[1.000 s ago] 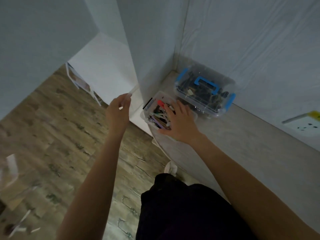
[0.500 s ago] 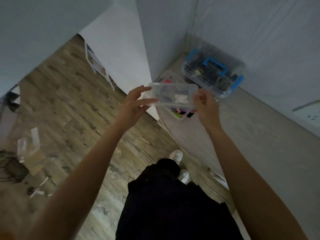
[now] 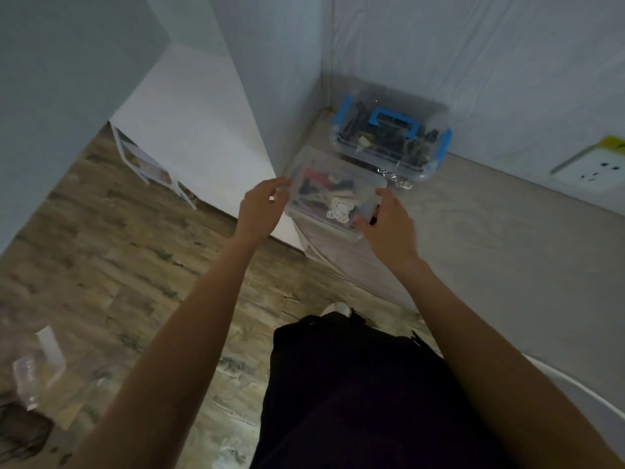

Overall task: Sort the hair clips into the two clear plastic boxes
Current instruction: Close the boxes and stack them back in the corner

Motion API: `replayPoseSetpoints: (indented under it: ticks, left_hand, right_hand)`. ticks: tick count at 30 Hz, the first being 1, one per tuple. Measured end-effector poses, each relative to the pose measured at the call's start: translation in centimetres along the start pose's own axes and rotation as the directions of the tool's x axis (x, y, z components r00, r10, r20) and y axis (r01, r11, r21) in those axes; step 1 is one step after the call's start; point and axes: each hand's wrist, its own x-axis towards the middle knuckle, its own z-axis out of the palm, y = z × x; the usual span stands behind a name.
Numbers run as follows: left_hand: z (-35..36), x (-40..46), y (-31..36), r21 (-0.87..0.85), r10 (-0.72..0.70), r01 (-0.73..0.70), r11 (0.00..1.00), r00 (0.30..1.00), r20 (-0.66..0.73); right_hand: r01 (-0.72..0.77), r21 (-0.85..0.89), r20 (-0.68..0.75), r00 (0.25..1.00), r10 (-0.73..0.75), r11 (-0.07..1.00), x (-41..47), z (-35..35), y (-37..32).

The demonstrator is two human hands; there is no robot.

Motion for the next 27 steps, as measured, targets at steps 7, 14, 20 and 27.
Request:
replayPoseSetpoints:
  ticks: [7,14,20,27]
  left_hand:
    - [-0.2,2.1,-0.4,-0.131,-0.091,0.09,0.987,0.996,-0.005]
    - [-0.9,3.6,-0.6,-0.01,0.004,-0.004,1.0,0.998,0.067]
    - [-1.2,5.1,-0.3,-0.166,-0.353,0.422,0.891,0.875,0.331]
    - [-0.9,3.7,0.8,-0.317,-0.256,0.323,0.892,0.937,0.237]
  right_hand:
    - [-0.066,0.069,-0.007,0.998,0.067,0.995,0.4,0.2,-0.5]
    - [-0.104,-0.055,0.008,0.994,0.105,0.993,0.3,0.4,-0.5]
    - [-0.391,0.443,0.071,0.913,0.403,0.807,0.7,0.9,0.1]
    - [-0.47,0.653,-0.002,0.783,0.622,0.594,-0.2,3.2,-1.7]
